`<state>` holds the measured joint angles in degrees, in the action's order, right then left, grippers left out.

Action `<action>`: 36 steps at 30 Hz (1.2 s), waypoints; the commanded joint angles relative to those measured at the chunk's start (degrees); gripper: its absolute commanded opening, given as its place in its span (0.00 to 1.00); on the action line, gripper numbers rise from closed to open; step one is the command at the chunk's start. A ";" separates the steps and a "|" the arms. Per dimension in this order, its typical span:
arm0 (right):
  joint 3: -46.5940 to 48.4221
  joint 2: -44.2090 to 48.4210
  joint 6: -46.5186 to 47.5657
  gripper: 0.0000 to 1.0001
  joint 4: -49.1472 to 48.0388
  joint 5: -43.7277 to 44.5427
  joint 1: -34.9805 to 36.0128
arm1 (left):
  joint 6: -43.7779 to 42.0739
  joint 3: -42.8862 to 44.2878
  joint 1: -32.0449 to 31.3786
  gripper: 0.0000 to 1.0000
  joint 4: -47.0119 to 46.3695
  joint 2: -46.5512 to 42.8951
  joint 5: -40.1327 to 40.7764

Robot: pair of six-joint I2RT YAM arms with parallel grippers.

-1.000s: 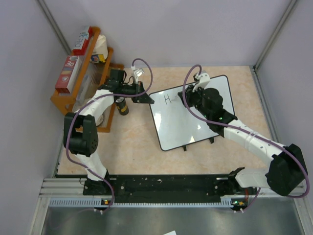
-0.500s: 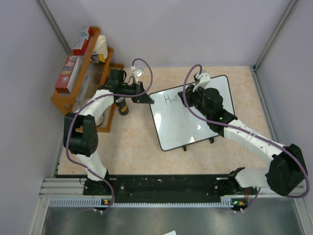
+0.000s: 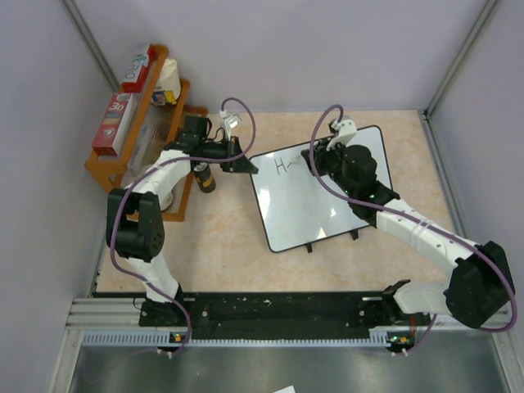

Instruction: Write a sentence on the whiteboard

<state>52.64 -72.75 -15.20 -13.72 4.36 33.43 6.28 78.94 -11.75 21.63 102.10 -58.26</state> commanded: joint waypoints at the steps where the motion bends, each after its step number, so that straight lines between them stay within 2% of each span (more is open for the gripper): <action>1: 2.99 0.07 0.26 0.00 -2.02 -0.14 -0.91 | -10.77 -2.30 -2.58 0.00 2.01 -0.42 10.80; 16: 2.38 -0.81 -0.97 0.00 0.44 -6.12 -1.26 | -10.94 -2.30 -2.58 0.00 2.19 -0.33 11.06; 36: -0.35 1.29 0.00 0.00 3.26 -2.52 -1.26 | -10.85 -2.47 -2.93 0.00 2.19 -0.06 11.50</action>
<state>52.86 -72.95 -15.70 -10.90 -0.89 32.75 6.22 78.67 -11.79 21.80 101.86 -57.89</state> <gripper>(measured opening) 0.118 0.047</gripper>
